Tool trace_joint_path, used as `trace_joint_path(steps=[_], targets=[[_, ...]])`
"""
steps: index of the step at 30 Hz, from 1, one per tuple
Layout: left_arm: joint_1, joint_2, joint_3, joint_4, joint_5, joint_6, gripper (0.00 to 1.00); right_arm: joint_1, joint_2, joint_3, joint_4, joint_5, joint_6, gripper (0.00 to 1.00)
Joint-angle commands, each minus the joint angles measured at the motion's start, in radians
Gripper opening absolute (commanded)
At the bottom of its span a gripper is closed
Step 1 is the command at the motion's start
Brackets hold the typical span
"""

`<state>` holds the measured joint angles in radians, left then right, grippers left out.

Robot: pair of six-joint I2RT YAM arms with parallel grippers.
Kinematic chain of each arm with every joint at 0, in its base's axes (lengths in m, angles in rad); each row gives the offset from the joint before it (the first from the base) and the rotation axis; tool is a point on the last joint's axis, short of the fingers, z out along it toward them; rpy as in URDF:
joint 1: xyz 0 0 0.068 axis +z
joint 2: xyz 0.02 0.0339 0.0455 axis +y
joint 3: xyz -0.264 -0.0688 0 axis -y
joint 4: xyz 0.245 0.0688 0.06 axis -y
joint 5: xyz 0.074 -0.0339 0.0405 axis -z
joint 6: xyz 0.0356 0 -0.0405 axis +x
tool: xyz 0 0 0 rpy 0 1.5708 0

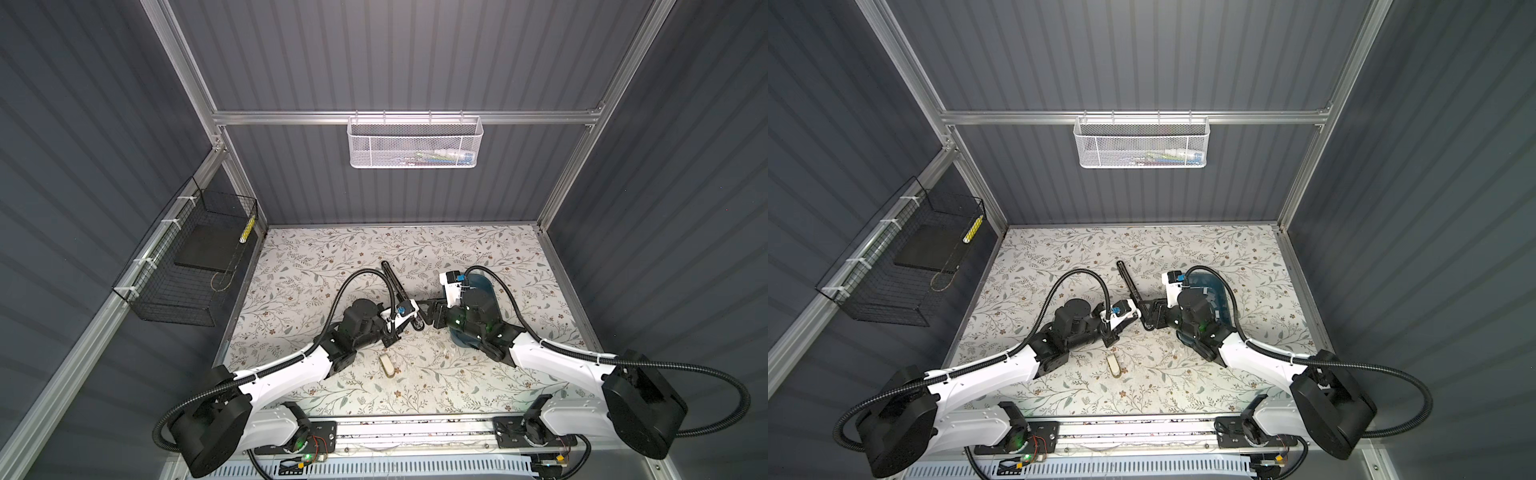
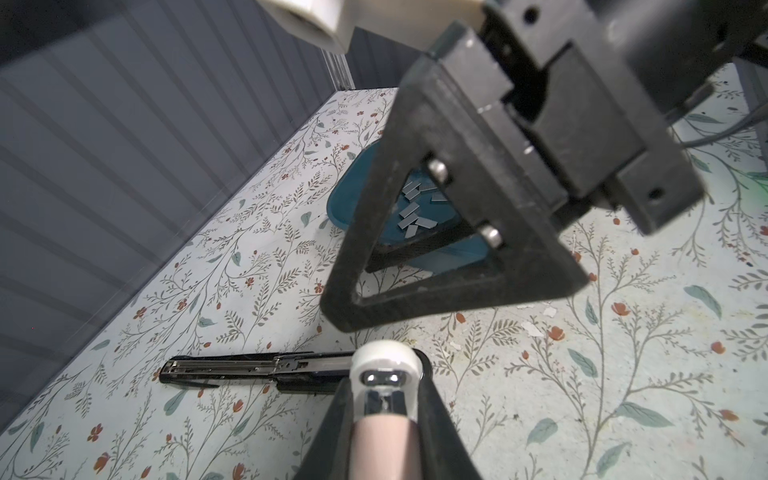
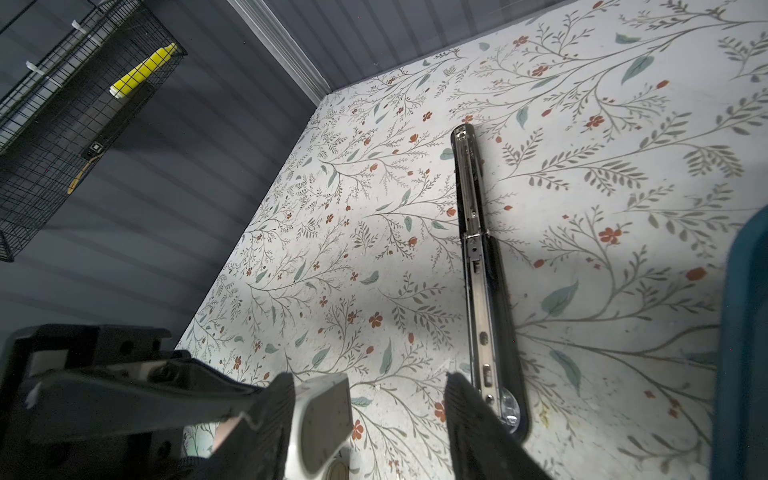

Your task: Load the staples into the stapler

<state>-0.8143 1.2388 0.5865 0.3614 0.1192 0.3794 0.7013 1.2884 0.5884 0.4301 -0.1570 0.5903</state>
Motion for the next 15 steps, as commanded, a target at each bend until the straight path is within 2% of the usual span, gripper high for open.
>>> trace_joint_path(steps=[1, 15], targets=[[0.007, -0.027, 0.007, 0.007, -0.023, -0.022, 0.0, 0.013, -0.006, 0.046, -0.037, -0.019, -0.028, 0.58], [0.007, -0.051, 0.003, 0.0, -0.054, -0.023, 0.0, 0.024, 0.098, 0.143, -0.125, -0.066, -0.083, 0.5]])
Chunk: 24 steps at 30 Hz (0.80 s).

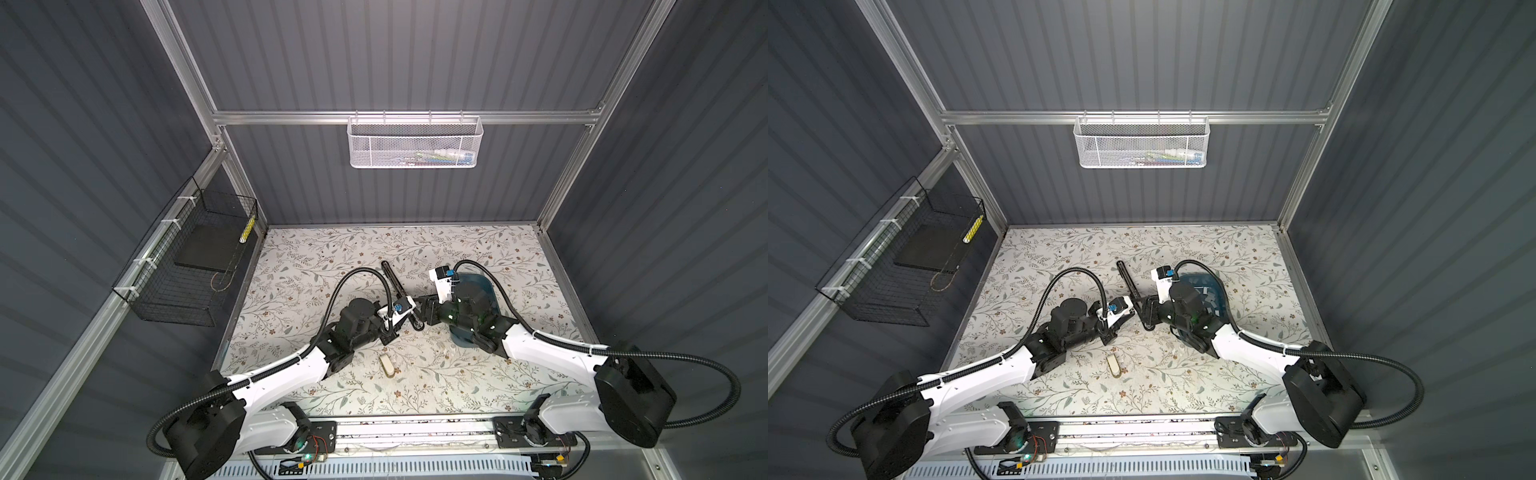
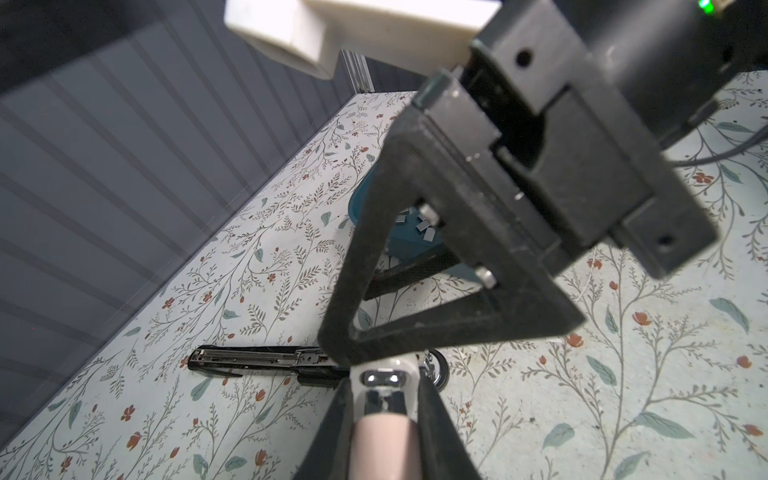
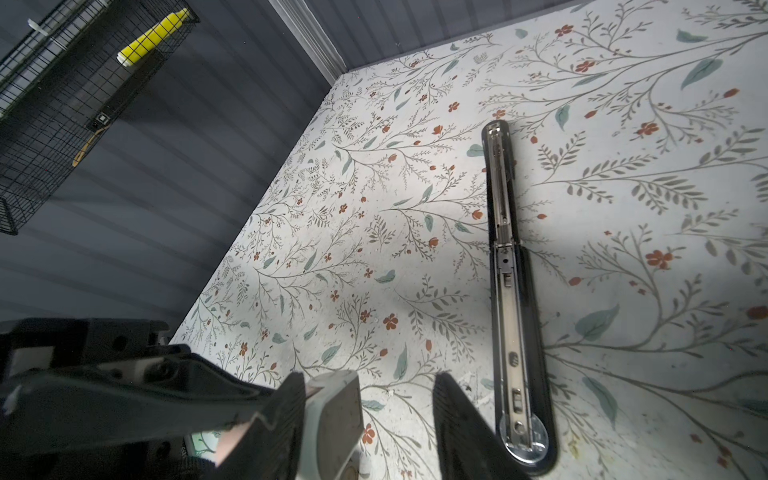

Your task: Load the staples into the stapler

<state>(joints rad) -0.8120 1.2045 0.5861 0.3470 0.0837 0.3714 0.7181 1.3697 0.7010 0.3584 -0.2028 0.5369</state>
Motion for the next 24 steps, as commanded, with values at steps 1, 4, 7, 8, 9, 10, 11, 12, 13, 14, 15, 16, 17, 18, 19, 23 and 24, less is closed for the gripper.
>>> trace_joint_path(steps=[1, 4, 7, 8, 9, 10, 11, 12, 13, 14, 15, 16, 17, 18, 19, 23, 24], targets=[[0.005, -0.017, 0.002, 0.014, -0.026, -0.017, 0.0, 0.008, 0.019, 0.033, -0.055, -0.021, -0.033, 0.5], [0.005, -0.022, 0.001, 0.013, -0.043, -0.022, 0.0, 0.007, 0.028, 0.043, -0.069, -0.022, -0.04, 0.48], [0.005, -0.019, 0.002, 0.007, -0.059, -0.025, 0.0, 0.01, 0.029, 0.046, -0.074, -0.031, -0.048, 0.48], [0.005, -0.016, 0.003, 0.007, -0.062, -0.024, 0.0, 0.009, 0.028, 0.047, -0.076, -0.034, -0.049, 0.48], [0.006, -0.013, 0.005, 0.004, -0.065, -0.024, 0.0, 0.009, 0.027, 0.048, -0.079, -0.04, -0.053, 0.48], [0.005, -0.009, 0.009, 0.0, -0.068, -0.025, 0.0, 0.009, 0.026, 0.05, -0.079, -0.049, -0.058, 0.48], [0.005, -0.005, 0.011, -0.003, -0.072, -0.026, 0.0, 0.01, 0.025, 0.049, -0.079, -0.059, -0.063, 0.48], [0.006, -0.001, 0.012, -0.005, -0.079, -0.025, 0.0, 0.012, 0.025, 0.049, -0.081, -0.066, -0.067, 0.49], [0.006, 0.001, 0.014, -0.006, -0.083, -0.026, 0.0, 0.014, 0.021, 0.049, -0.082, -0.069, -0.07, 0.5], [0.005, 0.001, 0.013, -0.008, -0.087, -0.026, 0.0, 0.016, 0.019, 0.049, -0.087, -0.07, -0.075, 0.52], [0.005, 0.002, 0.013, -0.007, -0.087, -0.027, 0.0, 0.018, 0.016, 0.051, -0.09, -0.07, -0.079, 0.53], [0.005, 0.001, 0.015, -0.006, -0.087, -0.028, 0.0, 0.02, 0.014, 0.052, -0.093, -0.072, -0.08, 0.53], [0.005, 0.002, 0.015, -0.008, -0.088, -0.028, 0.0, 0.02, 0.013, 0.05, -0.096, -0.071, -0.082, 0.53], [0.006, 0.001, 0.013, -0.009, -0.091, -0.028, 0.0, 0.021, 0.011, 0.048, -0.096, -0.072, -0.084, 0.53], [0.005, -0.002, 0.012, -0.008, -0.093, -0.028, 0.0, 0.021, 0.009, 0.048, -0.097, -0.069, -0.086, 0.53], [0.005, -0.015, 0.002, 0.007, -0.073, -0.029, 0.0, 0.021, 0.019, 0.057, -0.121, -0.038, -0.09, 0.5], [0.005, -0.019, -0.002, 0.012, -0.065, -0.028, 0.0, 0.021, 0.024, 0.061, -0.126, -0.031, -0.091, 0.49]])
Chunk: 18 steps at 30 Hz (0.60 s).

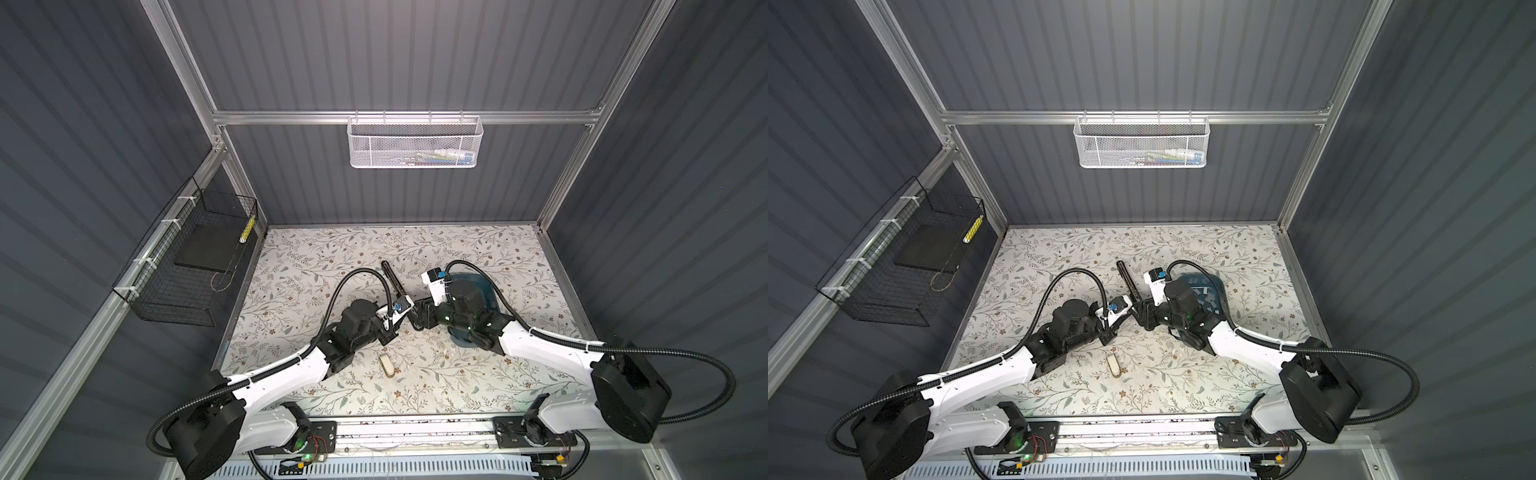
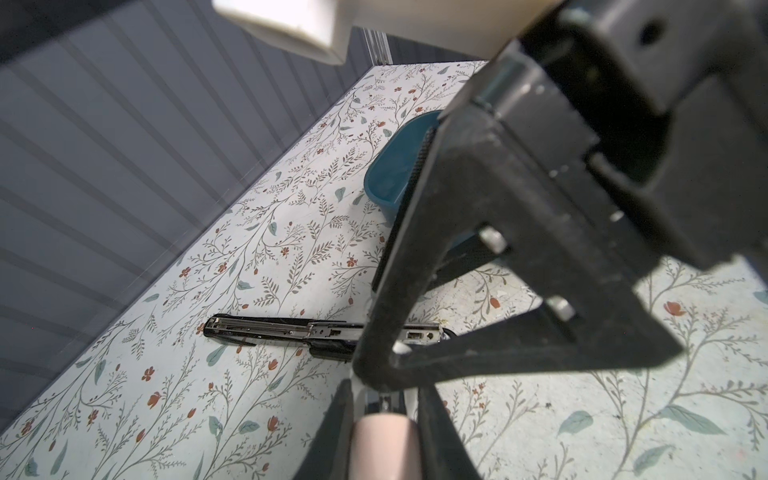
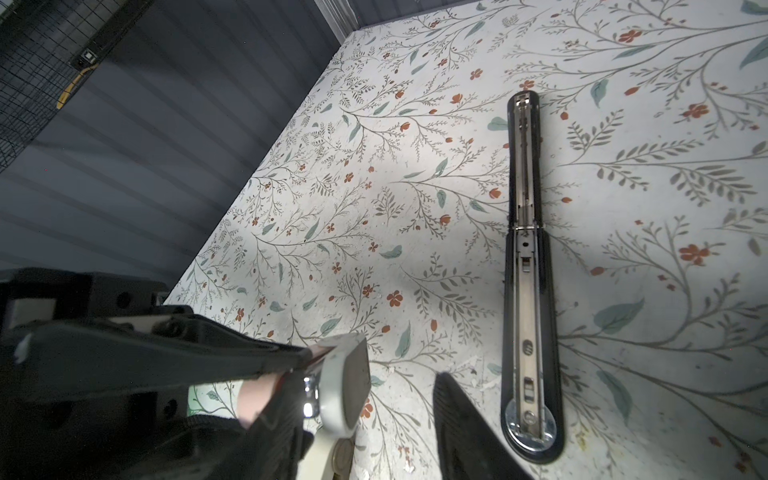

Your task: Load the staples into the stapler

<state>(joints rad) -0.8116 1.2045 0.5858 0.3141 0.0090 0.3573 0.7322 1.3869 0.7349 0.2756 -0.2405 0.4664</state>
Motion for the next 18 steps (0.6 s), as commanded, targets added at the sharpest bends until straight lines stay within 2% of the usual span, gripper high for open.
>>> trace_joint_path(steps=[1, 7, 15, 18], targets=[[0.005, -0.024, -0.003, 0.049, 0.014, -0.015, 0.0, 0.007, 0.013, 0.033, -0.05, 0.012, -0.02, 0.48], [0.005, -0.047, -0.026, 0.075, 0.01, -0.017, 0.0, 0.007, 0.039, 0.053, -0.071, 0.03, -0.021, 0.41], [0.005, -0.082, -0.052, 0.099, -0.072, -0.042, 0.0, 0.007, 0.046, 0.06, -0.095, 0.057, -0.03, 0.31], [0.006, -0.097, -0.066, 0.117, -0.064, -0.043, 0.0, 0.006, 0.05, 0.06, -0.095, 0.066, -0.028, 0.29]])
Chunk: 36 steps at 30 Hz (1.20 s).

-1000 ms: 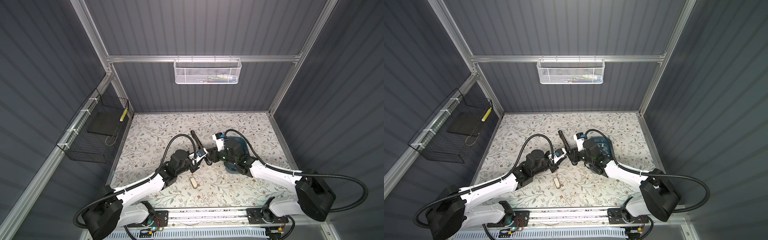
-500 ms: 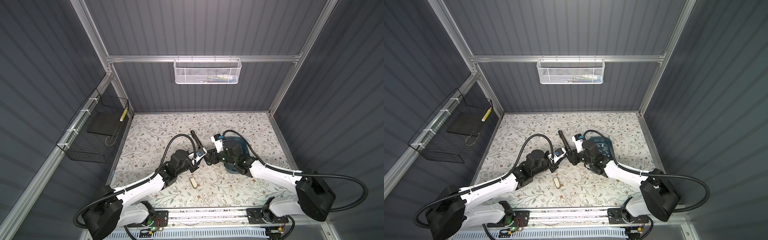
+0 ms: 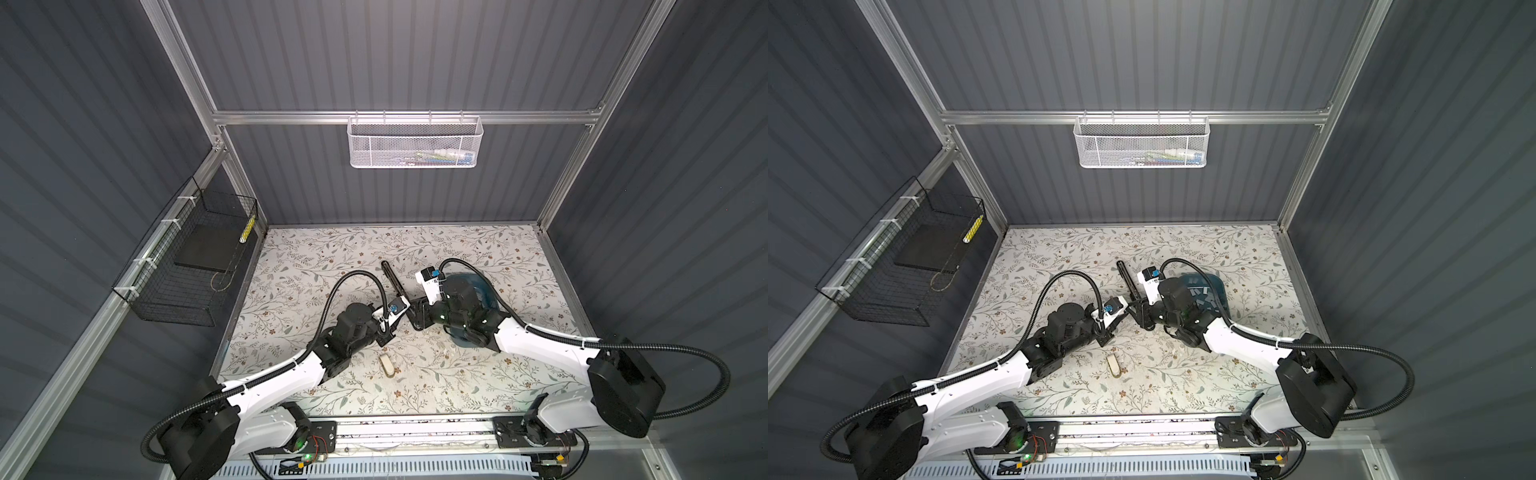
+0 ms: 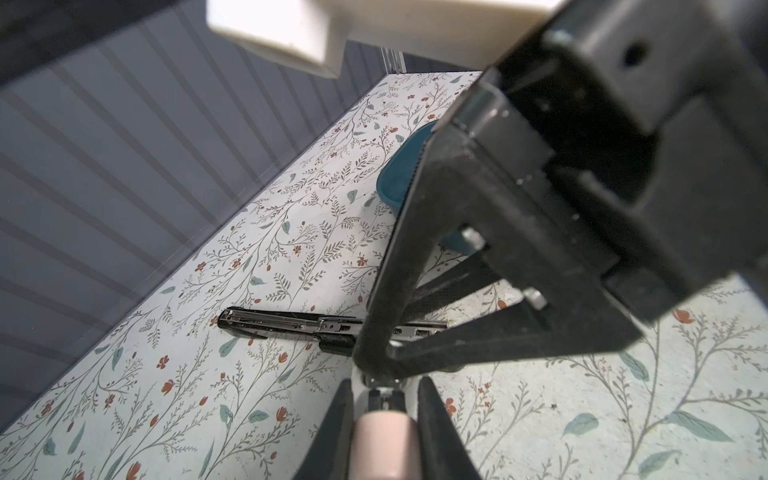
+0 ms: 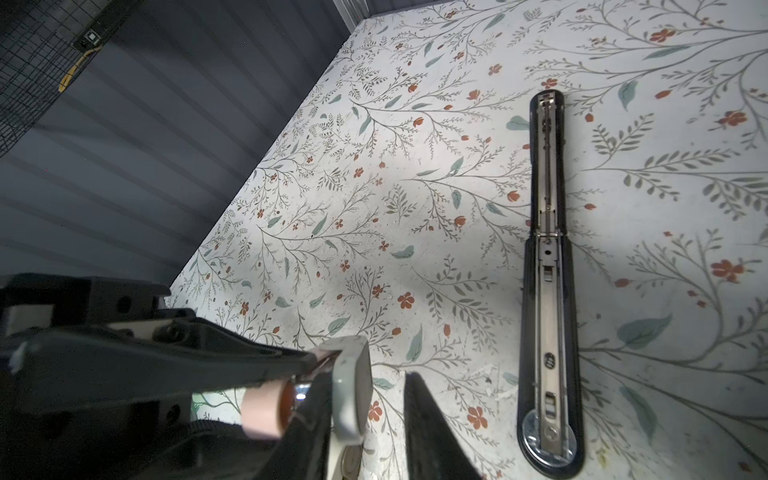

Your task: Load the staples into the stapler

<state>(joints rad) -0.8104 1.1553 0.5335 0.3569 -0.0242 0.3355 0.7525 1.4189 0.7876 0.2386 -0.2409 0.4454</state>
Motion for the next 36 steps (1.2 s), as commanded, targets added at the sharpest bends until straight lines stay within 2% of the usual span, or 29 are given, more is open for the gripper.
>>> trace_joint_path(steps=[1, 11, 19, 22, 26, 30, 34, 36], targets=[[0.005, -0.053, -0.017, 0.08, -0.023, -0.022, 0.0, -0.015, 0.019, 0.008, -0.058, 0.072, -0.005, 0.29], [0.005, -0.095, -0.055, 0.143, 0.061, -0.007, 0.0, -0.049, 0.074, 0.019, -0.052, 0.084, 0.025, 0.24], [0.005, -0.092, -0.055, 0.142, 0.05, -0.011, 0.0, -0.054, 0.052, -0.005, -0.02, 0.075, 0.022, 0.25], [0.006, -0.086, -0.051, 0.136, 0.039, -0.012, 0.0, -0.054, 0.015, -0.035, 0.002, 0.094, 0.023, 0.28], [0.006, -0.068, -0.044, 0.125, 0.032, -0.005, 0.0, -0.054, -0.081, -0.099, 0.03, 0.124, 0.028, 0.27], [0.005, -0.05, -0.032, 0.113, 0.063, 0.013, 0.0, -0.045, -0.192, -0.151, 0.035, 0.124, 0.033, 0.26], [0.005, -0.04, -0.018, 0.092, 0.106, 0.026, 0.0, -0.01, -0.278, -0.178, 0.037, 0.127, 0.026, 0.33], [0.006, -0.034, -0.013, 0.086, 0.134, 0.031, 0.0, 0.005, -0.293, -0.18, 0.041, 0.128, 0.028, 0.33]])
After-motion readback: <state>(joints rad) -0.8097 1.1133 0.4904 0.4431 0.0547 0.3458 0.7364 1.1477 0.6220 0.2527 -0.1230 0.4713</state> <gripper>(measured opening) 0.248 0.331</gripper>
